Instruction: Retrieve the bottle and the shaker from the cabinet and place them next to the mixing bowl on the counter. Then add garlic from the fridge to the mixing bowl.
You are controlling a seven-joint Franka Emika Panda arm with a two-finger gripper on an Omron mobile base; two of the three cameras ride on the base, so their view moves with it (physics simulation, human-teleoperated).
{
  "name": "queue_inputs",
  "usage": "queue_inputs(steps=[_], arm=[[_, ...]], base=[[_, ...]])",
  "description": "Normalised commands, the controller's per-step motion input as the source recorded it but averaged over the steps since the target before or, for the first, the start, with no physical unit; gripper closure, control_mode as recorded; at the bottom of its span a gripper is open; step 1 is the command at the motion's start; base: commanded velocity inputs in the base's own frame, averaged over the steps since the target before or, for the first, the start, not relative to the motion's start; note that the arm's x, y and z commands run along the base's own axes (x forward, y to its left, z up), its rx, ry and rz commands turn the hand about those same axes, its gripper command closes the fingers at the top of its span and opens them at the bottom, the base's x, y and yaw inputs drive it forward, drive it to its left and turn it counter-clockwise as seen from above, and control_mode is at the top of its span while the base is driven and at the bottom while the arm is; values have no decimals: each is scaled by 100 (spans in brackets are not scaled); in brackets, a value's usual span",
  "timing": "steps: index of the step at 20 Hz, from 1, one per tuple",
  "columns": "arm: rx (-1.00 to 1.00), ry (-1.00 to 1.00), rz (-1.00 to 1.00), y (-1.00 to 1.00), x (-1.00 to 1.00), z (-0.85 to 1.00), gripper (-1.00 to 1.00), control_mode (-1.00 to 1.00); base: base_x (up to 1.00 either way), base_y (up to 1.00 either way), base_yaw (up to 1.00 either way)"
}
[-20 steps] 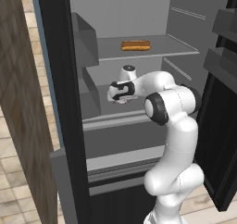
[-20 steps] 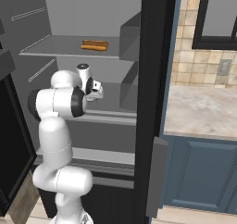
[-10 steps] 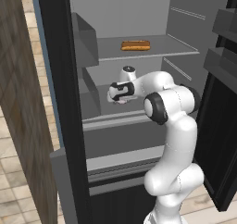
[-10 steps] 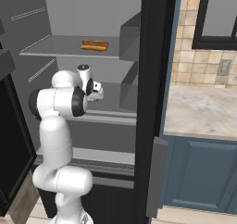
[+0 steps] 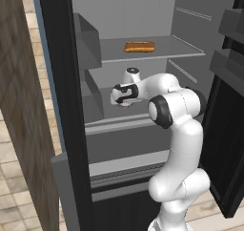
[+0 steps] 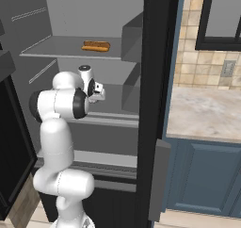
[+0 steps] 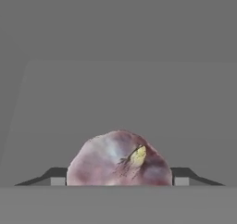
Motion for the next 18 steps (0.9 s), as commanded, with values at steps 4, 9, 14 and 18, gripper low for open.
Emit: queue_inputs(steps=[4, 9, 14, 18], arm=[[0, 0, 0, 0, 0, 0, 100, -100], [1, 0, 0, 0, -37, 0, 100, -100], [7, -12, 0, -5, -97, 32, 100, -100], [4, -13, 0, -13, -73, 66, 100, -100]], base=[[0, 0, 0], [0, 0, 0], [0, 0, 0], [0, 0, 0]])
